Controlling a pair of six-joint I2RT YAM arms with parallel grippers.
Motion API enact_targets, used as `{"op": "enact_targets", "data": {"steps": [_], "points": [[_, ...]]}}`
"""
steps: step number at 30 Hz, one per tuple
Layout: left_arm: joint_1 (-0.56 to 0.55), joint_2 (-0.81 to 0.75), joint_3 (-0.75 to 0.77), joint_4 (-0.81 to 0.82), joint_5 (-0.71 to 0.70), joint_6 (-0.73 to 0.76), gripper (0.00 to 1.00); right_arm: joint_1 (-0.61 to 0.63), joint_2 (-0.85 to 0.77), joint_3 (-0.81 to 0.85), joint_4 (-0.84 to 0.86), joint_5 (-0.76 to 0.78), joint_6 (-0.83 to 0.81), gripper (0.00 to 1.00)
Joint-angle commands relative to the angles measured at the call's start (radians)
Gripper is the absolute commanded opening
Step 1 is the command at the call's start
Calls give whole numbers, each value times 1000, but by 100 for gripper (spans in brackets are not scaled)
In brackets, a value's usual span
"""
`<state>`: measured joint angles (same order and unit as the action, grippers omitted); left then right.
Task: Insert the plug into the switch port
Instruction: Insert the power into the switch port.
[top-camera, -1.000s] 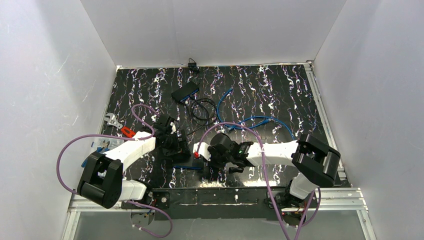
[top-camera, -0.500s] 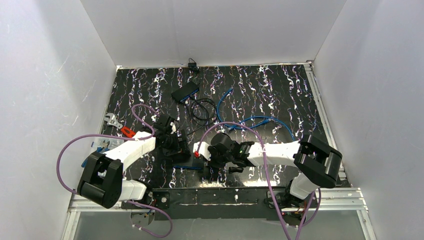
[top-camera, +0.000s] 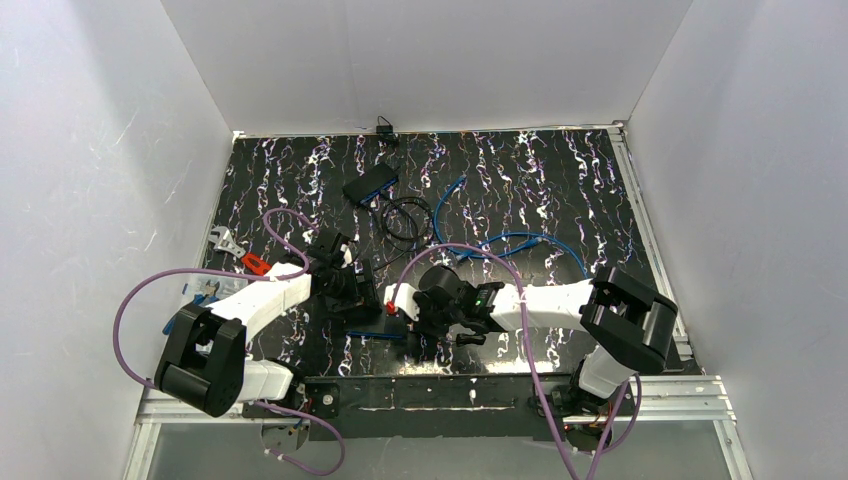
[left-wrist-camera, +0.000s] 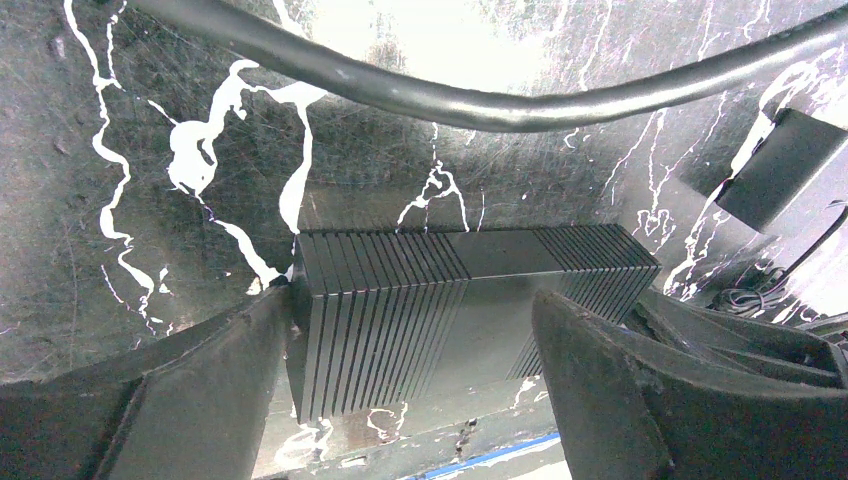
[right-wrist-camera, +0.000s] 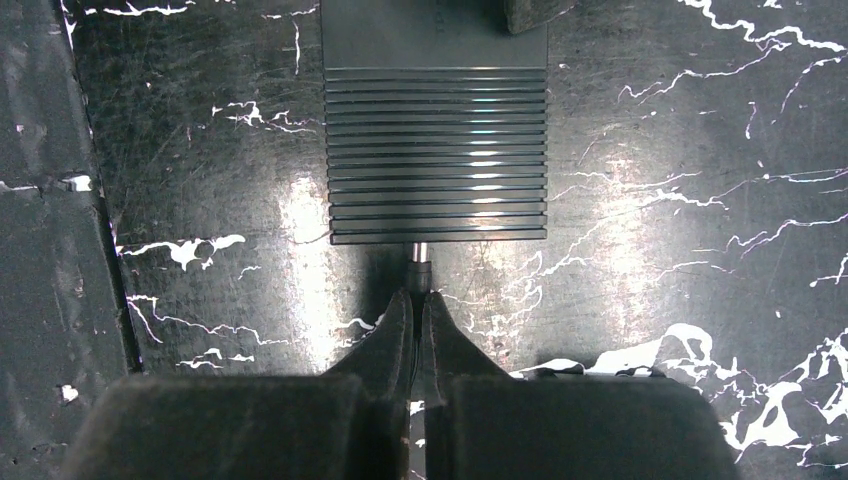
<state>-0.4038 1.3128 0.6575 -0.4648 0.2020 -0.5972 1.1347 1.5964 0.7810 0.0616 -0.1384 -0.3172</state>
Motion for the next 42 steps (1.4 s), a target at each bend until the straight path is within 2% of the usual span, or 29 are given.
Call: {"op": "enact_targets", "data": {"steps": [1, 15, 29, 42], "points": [[-10, 13, -28, -52, 21, 3, 90, 6, 6, 43, 46, -21, 6, 1], [-11, -16, -52, -39, 53, -8, 89, 6, 21, 82, 77, -49, 4, 1], [-49, -31, -90, -9, 72, -37, 87, 5, 40, 99, 226, -62, 46, 1], [-81, -57, -114, 8, 97, -54, 86, -4, 49, 185, 267, -157, 21, 1]]}}
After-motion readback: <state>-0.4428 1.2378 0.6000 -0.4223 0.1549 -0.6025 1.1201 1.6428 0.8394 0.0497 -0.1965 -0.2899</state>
